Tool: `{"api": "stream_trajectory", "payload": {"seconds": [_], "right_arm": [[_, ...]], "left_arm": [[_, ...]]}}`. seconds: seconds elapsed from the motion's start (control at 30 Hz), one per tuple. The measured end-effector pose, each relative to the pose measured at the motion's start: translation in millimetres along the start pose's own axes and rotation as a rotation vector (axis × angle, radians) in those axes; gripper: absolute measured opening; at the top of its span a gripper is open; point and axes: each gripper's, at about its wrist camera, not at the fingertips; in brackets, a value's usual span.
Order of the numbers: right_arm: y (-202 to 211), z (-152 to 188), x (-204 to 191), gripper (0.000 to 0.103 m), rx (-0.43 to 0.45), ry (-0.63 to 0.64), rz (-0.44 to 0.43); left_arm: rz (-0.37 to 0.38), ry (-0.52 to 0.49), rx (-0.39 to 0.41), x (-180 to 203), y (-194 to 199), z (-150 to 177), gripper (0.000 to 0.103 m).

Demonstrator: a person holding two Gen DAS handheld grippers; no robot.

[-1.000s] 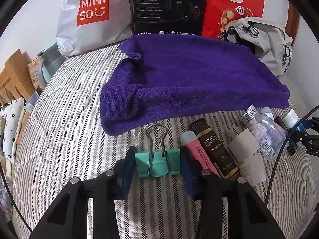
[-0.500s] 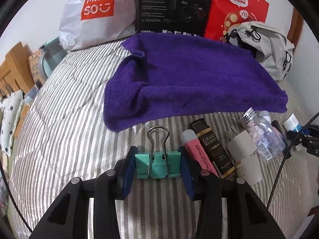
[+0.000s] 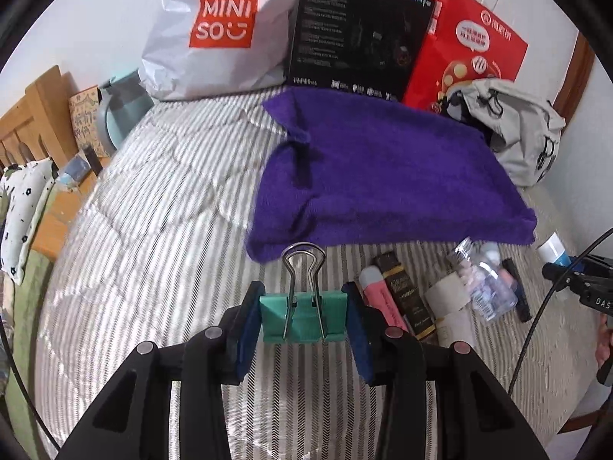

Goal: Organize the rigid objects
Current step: 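Carry the clip and deodorant stick onto the purple towel and release both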

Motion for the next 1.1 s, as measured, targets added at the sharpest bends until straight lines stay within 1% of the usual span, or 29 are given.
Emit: {"api": "stream_trajectory", "payload": {"seconds": [0.2,0.4,0.5,0.63,0.8,0.9,1.03,1.1], "right_arm": [[3.4,-32.6,-2.0,0.036,0.038,0.001,-0.030],[-7.1,-74.3,8.6,0.036,0.073,-0.036,-0.016],[-16.0,-93.7,12.9,0.036,0.072,-0.031,0.003],[-35.4,-119.0,23.2,0.036,0.063,-0.046,0.002],[-63.8,-142.9,32.8,0.036,0.040,-0.051,0.008],[-81.1,-153.0,36.0,0.036,0.017,-0.047,0.005],[-106.5,-165.0,36.8,0.036,-0.026,-0.021,0.023],[-114.1,-168.6,37.1,0.036,-0.033,-0.016,0.020]], "left_arm": [[0.024,0.003,0.037,1.7,7.4,-28.4,0.039],[0.051,-0.029,0.059,17.1,-8.9,-73.0,0.039],[0.057,-0.055,0.066,27.2,-20.9,-95.4,0.039],[0.077,-0.085,0.056,40.7,-42.6,-121.9,0.039],[0.087,-0.100,0.036,49.9,-72.3,-141.7,0.039],[0.083,-0.099,0.014,51.5,-96.0,-153.5,0.039],[0.087,-0.095,-0.022,52.5,-122.4,-163.5,0.039],[0.083,-0.099,-0.039,53.9,-135.5,-167.7,0.039]]}}
Point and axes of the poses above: each gripper's, at about its wrist camera, not at the fingertips, and y roughly against the way its jaws point, x to its right, z to its underside, and after that the axes turned 1 degree about -z, right-handed
